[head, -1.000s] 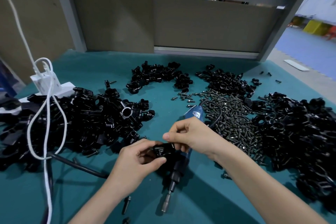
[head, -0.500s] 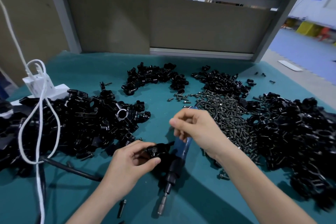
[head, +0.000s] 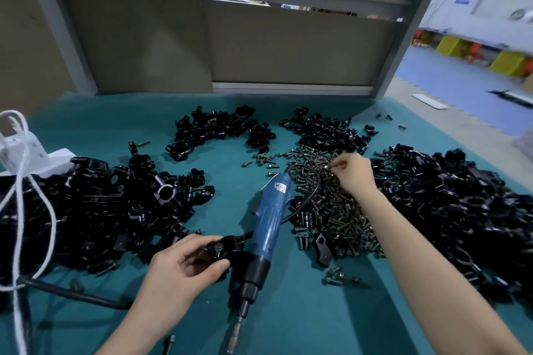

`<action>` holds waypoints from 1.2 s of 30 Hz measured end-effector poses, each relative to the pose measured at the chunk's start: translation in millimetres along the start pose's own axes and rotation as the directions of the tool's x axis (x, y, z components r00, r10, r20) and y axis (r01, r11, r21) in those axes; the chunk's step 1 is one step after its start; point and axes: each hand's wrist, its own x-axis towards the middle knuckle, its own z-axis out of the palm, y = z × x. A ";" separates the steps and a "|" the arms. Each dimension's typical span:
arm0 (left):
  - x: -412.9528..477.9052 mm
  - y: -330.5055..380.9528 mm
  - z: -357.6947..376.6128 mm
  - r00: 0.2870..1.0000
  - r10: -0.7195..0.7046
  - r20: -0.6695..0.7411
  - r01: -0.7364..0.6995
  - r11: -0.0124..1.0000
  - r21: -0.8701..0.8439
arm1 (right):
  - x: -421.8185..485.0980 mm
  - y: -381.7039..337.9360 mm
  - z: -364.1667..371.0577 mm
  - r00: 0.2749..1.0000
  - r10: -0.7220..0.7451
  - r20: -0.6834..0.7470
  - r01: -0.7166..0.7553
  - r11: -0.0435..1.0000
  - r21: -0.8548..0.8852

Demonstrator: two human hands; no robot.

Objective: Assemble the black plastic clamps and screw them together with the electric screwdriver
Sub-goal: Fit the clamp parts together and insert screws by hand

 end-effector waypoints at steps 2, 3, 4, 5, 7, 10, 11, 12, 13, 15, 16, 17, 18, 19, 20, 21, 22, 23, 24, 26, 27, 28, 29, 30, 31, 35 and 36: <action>-0.3 0.4 -0.2 1.000 -0.003 0.005 0.003 1.000 -0.008 | 6.6 2.3 4.2 0.998 -0.028 0.063 0.032 0.997 -0.073; -0.2 0.6 -0.3 1.000 -0.004 0.005 0.004 1.000 -0.015 | 8.8 2.2 5.2 0.996 -0.042 0.076 0.050 0.993 -0.109; 0.1 0.6 -0.5 1.000 -0.004 0.003 0.004 1.000 -0.020 | 10.9 1.9 5.3 0.995 -0.053 0.088 0.065 0.988 -0.138; 0.6 0.7 -0.5 1.000 -0.003 0.003 0.003 1.000 -0.020 | 12.6 1.7 4.9 0.993 -0.061 0.104 0.077 0.984 -0.158; 1.1 0.7 -0.2 1.000 0.000 -0.003 0.000 1.000 -0.021 | 14.5 2.4 3.5 0.988 -0.071 0.136 0.092 0.983 -0.158; 1.4 1.0 0.6 1.000 0.005 -0.011 -0.006 1.000 -0.026 | 12.8 7.5 1.4 0.989 -0.090 0.117 0.101 0.990 -0.094; 1.1 1.3 0.9 1.000 0.006 -0.008 -0.006 1.000 -0.026 | 11.7 8.8 0.5 0.991 -0.105 0.080 0.110 0.991 -0.071; 0.9 1.6 1.2 1.000 0.007 -0.005 -0.007 1.000 -0.027 | 10.5 10.0 -0.7 0.992 -0.122 0.027 0.123 0.991 -0.043; 0.7 1.8 1.2 1.000 0.007 -0.003 -0.007 1.000 -0.029 | 9.2 10.2 -2.1 0.991 -0.133 -0.030 0.133 0.991 0.001; 0.6 1.7 1.0 1.000 0.006 -0.002 -0.006 1.000 -0.028 | 7.0 9.0 -5.3 0.984 -0.128 -0.120 0.142 0.983 0.113; 0.4 1.6 1.1 1.000 0.004 0.000 -0.004 1.000 -0.027 | 6.6 8.2 -6.9 0.983 -0.116 -0.141 0.139 0.976 0.166; 0.3 1.6 1.0 1.000 0.003 0.001 -0.003 1.000 -0.025 | 6.4 7.5 -8.5 0.986 -0.092 -0.141 0.124 0.965 0.233; 0.4 1.5 0.9 1.000 0.003 0.001 -0.003 1.000 -0.025 | 6.6 6.7 -9.7 0.992 -0.058 -0.116 0.093 0.942 0.321; 0.3 1.3 0.7 1.000 0.004 -0.002 -0.005 1.000 -0.025 | 6.1 6.0 -10.8 0.997 -0.026 -0.070 0.053 0.907 0.418; 0.4 1.1 0.5 1.000 0.007 -0.005 -0.007 1.000 -0.026 | 5.8 6.1 -11.4 1.000 -0.003 -0.018 0.011 0.867 0.498; 0.5 1.0 0.4 1.000 0.008 -0.006 -0.008 1.000 -0.025 | 5.5 6.7 -11.6 1.000 0.011 0.025 -0.023 0.837 0.547; 0.6 0.8 0.1 1.000 0.007 -0.004 -0.007 1.000 -0.023 | 5.6 8.2 -11.4 0.998 0.021 0.052 -0.047 0.821 0.568; 0.8 0.6 -0.3 1.000 0.006 -0.001 -0.006 1.000 -0.022 | 5.8 9.8 -11.1 0.997 0.031 0.070 -0.066 0.813 0.579; 1.0 0.2 -0.6 1.000 0.005 0.002 -0.005 1.000 -0.021 | 6.1 11.4 -10.4 0.996 0.044 0.082 -0.084 0.804 0.589; 0.9 -0.5 -1.2 1.000 0.010 0.007 -0.009 1.000 -0.017 | 4.9 13.9 -10.1 0.992 0.078 0.100 -0.123 0.777 0.618; 0.9 -0.7 -1.3 1.000 0.012 0.005 -0.012 1.000 -0.018 | 3.5 14.2 -10.9 0.990 0.091 0.110 -0.141 0.759 0.635; 0.8 -0.7 -0.9 1.000 0.015 0.003 -0.015 1.000 -0.021 | 1.3 13.2 -12.6 0.988 0.091 0.124 -0.151 0.742 0.653; 0.7 -0.7 -0.8 1.000 0.018 0.003 -0.018 1.000 -0.023 | -1.9 10.7 -15.2 0.987 0.077 0.142 -0.153 0.723 0.674; 0.7 -0.7 -0.5 1.000 0.021 0.004 -0.021 0.999 -0.024 | -6.2 6.9 -18.1 0.985 0.049 0.168 -0.154 0.699 0.698; 0.7 -0.8 -0.3 1.000 0.023 0.004 -0.023 0.999 -0.024 | -11.8 1.3 -21.6 0.980 0.012 0.199 -0.154 0.678 0.719; 1.2 0.5 0.6 1.000 0.025 0.018 -0.025 1.000 -0.009 | -45.4 -34.5 -37.5 0.919 -0.209 0.335 -0.117 0.666 0.737; 1.5 0.6 0.6 1.000 0.025 0.017 -0.025 1.000 -0.004 | -55.0 -45.1 -40.2 0.892 -0.264 0.368 -0.113 0.658 0.745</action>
